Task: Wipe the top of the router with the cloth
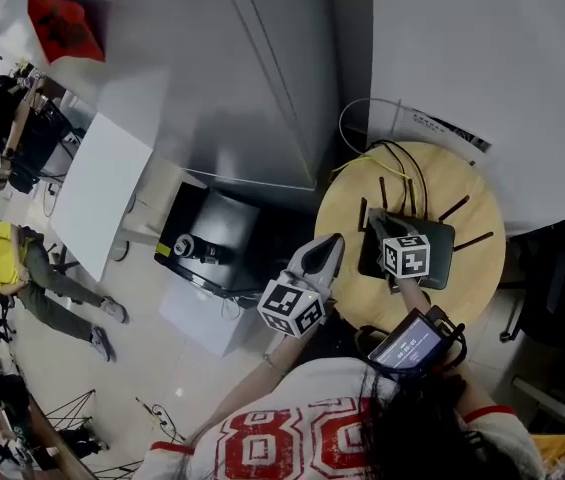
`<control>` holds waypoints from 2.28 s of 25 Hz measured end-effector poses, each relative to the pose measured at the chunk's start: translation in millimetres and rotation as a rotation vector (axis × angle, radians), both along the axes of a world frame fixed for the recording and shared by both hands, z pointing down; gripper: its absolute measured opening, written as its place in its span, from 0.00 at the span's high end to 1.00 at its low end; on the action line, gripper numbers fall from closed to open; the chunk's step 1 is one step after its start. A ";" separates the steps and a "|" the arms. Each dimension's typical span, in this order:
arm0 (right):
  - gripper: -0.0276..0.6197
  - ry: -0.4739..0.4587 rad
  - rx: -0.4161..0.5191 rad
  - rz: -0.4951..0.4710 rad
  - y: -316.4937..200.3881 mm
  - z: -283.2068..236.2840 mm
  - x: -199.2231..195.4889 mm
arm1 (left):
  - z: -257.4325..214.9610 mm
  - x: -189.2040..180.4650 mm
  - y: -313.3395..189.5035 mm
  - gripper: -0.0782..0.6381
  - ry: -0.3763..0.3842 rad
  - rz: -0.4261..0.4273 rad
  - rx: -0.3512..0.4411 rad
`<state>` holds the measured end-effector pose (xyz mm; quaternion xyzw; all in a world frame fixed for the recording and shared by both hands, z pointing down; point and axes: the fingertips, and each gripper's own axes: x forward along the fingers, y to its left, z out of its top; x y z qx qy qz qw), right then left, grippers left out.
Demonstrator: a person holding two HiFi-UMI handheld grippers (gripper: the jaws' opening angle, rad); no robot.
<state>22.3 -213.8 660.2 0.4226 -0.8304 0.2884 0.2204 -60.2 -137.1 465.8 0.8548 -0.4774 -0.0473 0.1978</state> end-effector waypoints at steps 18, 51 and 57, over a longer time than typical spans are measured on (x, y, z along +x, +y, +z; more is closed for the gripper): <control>0.89 0.070 0.005 0.314 21.0 3.3 148.9 | 7.1 60.2 -21.7 0.90 0.060 0.139 -0.017; 0.89 -0.012 -0.004 0.038 37.5 0.1 -1.9 | 6.1 8.0 -16.9 0.90 0.031 0.035 -0.017; 0.89 -0.004 -0.012 0.168 40.7 0.0 40.9 | 6.6 9.1 -15.4 0.90 0.043 0.043 -0.019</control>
